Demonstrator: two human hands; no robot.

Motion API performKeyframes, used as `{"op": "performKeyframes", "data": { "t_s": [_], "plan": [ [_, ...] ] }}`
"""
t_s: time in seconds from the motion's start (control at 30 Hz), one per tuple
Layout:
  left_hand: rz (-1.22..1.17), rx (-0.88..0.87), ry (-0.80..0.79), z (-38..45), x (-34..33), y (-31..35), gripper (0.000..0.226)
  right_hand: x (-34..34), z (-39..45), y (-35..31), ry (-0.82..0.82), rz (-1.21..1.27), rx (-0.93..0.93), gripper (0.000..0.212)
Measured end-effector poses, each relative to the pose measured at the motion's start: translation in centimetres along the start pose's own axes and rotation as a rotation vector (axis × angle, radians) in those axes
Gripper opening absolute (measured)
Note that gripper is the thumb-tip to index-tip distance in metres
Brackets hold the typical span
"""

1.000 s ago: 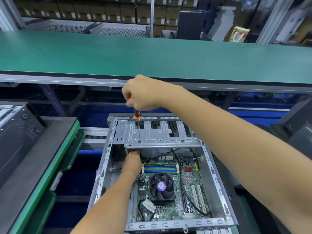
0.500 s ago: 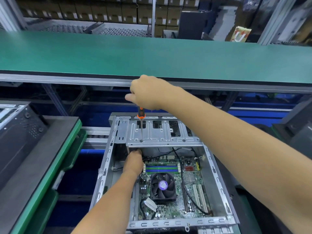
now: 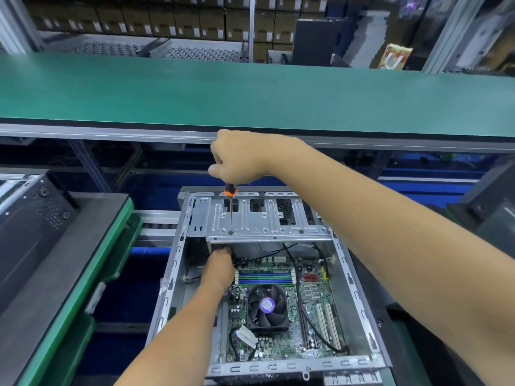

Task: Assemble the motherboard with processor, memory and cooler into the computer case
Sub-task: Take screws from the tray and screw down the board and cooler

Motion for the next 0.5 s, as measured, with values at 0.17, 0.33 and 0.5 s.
{"op": "performKeyframes", "data": {
  "t_s": [0.17, 0.33, 0.5],
  "plan": [
    [0.004, 0.076, -0.108, -0.6, 0.8, 0.3, 0.031, 0.5, -0.8, 0.2, 0.052, 0.097, 0.089, 0.014],
    [-0.003, 0.201, -0.193, -1.3, 1.4, -0.1, 0.019, 0.1, -0.3, -0.6, 0.103, -0.042, -0.017, 0.041],
    [-0.055, 0.229, -0.106, -1.2, 1.6, -0.3, 0.008, 0.7, -0.8, -0.5, -0.087, 0.081, 0.017, 0.024]
  ]
}}
Point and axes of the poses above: each hand's wrist, its own z-axis towards the middle knuckle, its own x-axis out of the back of the hand, y = z × x, the point moved 1 cm from there along z, towards the middle knuckle, and after that the axes turned 1 degree about y, right-handed, at the moved point
